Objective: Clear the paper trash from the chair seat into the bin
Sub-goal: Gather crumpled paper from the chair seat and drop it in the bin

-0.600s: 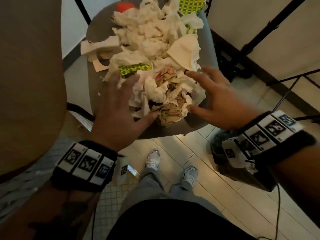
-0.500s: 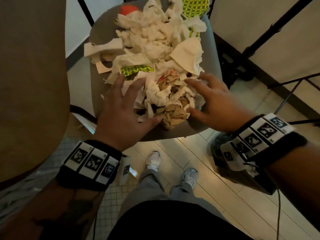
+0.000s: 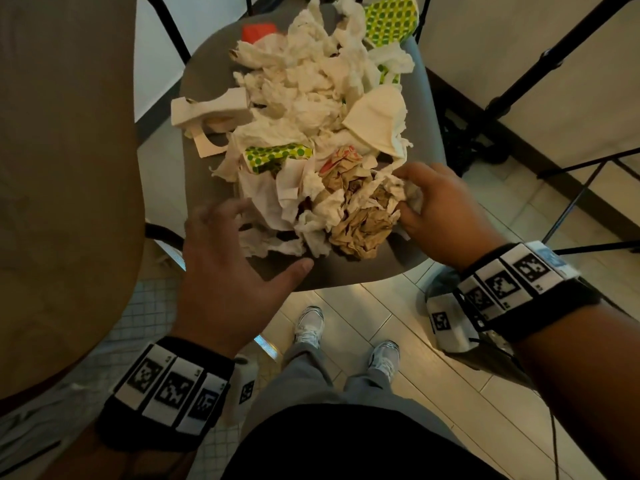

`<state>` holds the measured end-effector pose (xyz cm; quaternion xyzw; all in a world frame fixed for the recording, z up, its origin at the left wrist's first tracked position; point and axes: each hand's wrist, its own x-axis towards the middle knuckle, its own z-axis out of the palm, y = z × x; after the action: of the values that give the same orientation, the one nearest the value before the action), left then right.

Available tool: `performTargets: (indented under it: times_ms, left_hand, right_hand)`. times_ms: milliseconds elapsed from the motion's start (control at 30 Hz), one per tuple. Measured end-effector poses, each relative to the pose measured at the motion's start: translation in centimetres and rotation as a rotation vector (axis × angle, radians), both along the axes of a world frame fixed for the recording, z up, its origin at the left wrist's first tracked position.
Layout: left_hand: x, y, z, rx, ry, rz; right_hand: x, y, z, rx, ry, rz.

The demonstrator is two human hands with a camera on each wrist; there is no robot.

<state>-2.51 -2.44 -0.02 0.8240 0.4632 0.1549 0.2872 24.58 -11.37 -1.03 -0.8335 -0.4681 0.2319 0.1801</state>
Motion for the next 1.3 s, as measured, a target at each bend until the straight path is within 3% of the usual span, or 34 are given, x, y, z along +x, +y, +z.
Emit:
performTargets:
  times_ms: [200, 400, 533, 800, 1033, 1300]
  left_hand:
    - [1.7, -1.5, -1.4, -0.11, 0.06, 0.144]
    - [3.4, -1.0, -2.8, -0.009, 0.142, 0.194]
    - [3.6, -0.1, -2.9, -0.034, 0.185, 0.173]
    - [2.3, 1.0, -1.7, -0.046, 0.044, 0.166]
    - [1.8, 0.5, 1.0, 0.032, -0.073, 0.113]
    - [2.2, 0.3, 2.3, 0.059, -0.13, 0.068]
  right_hand:
    - [-1.0, -0.2, -0.5, 0.027, 0.0, -0.065]
    - [-2.6, -0.2, -0.6, 0.041, -0.02, -0.092]
    - [-2.7, -0.2, -0.7, 0.066, -0.005, -0.098]
    - [-1.0, -0.4, -0.6, 0.098, 0.124, -0.199]
    - [0.5, -0.1, 1.8, 0.2, 0.226, -0.302]
    - [1.4, 0.1, 3.4, 0.259, 0.212, -0.311]
